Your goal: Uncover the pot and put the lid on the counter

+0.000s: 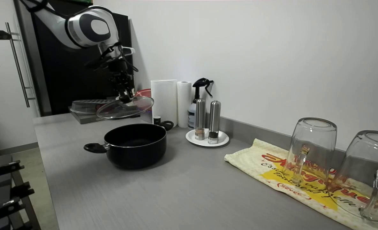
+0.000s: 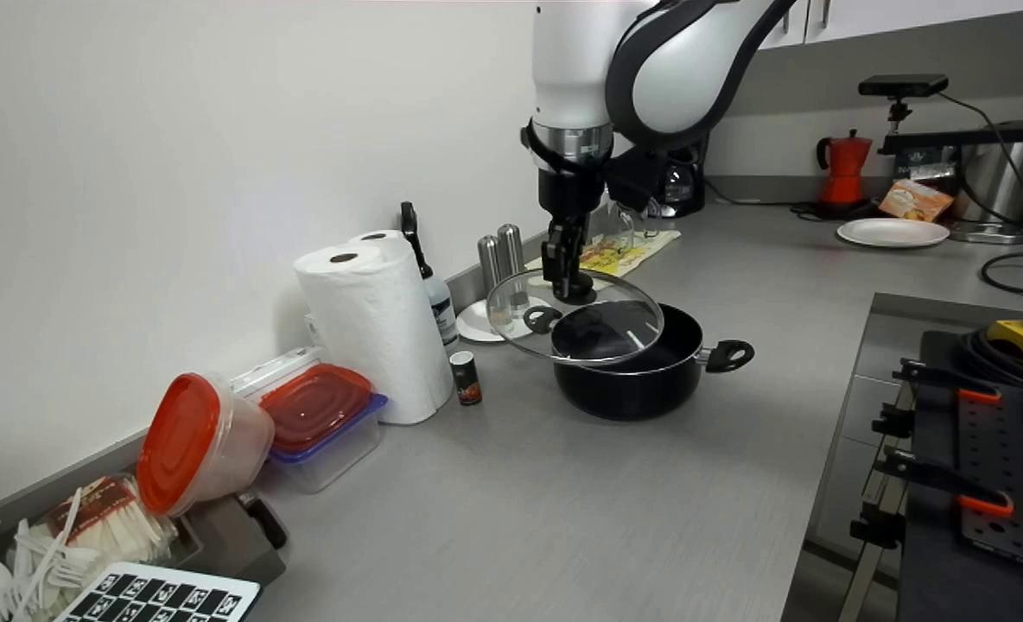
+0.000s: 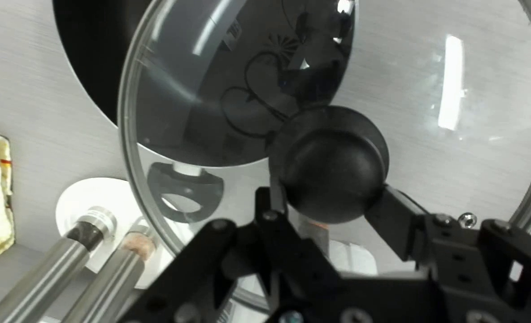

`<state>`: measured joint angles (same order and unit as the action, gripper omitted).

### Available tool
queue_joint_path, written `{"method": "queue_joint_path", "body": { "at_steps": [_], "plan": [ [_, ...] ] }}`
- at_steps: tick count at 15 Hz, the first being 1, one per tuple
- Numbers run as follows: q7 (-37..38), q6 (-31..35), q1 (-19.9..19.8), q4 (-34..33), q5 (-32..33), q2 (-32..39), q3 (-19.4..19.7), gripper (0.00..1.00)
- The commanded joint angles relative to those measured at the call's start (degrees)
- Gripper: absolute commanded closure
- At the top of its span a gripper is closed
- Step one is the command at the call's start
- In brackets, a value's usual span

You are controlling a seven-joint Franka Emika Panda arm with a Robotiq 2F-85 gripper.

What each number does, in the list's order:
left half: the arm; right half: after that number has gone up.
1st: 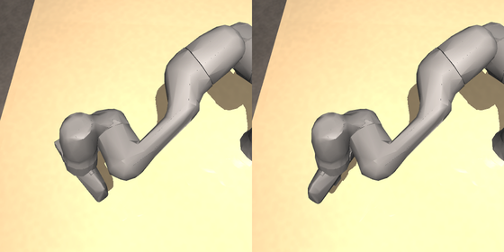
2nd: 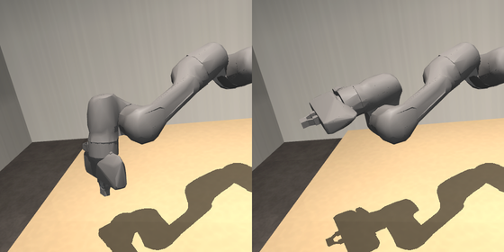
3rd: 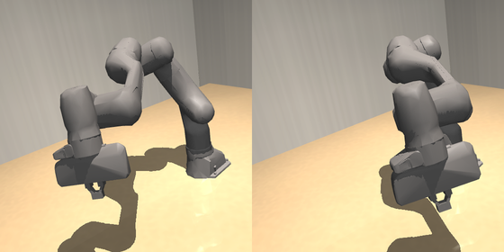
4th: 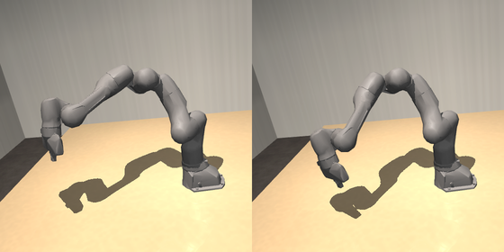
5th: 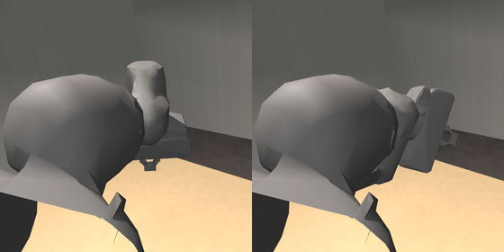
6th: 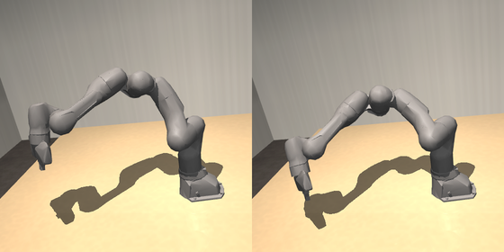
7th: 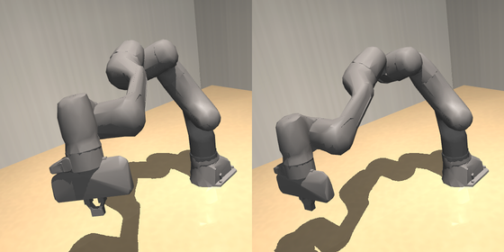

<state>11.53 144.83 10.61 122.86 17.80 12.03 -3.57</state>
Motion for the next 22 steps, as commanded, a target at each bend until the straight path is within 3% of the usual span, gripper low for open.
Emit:
{"method": "queue_joint_path", "body": {
  "at_steps": [1, 8, 12, 22],
  "plan": [
    [-2.4, -3.9, 1.8, -0.4, -0.9, -2.5, -2.9, 0.77],
    [-2.4, -7.3, 6.1, -1.8, 0.6, -1.0, -7.8, 0.77],
    [-0.8, -5.0, 8.5, -1.9, 0.7, 1.0, -9.5, 0.77],
    [7.7, -2.4, 16.2, -4.3, 9.6, 11.5, -6.9, 0.77]
  ]
}}
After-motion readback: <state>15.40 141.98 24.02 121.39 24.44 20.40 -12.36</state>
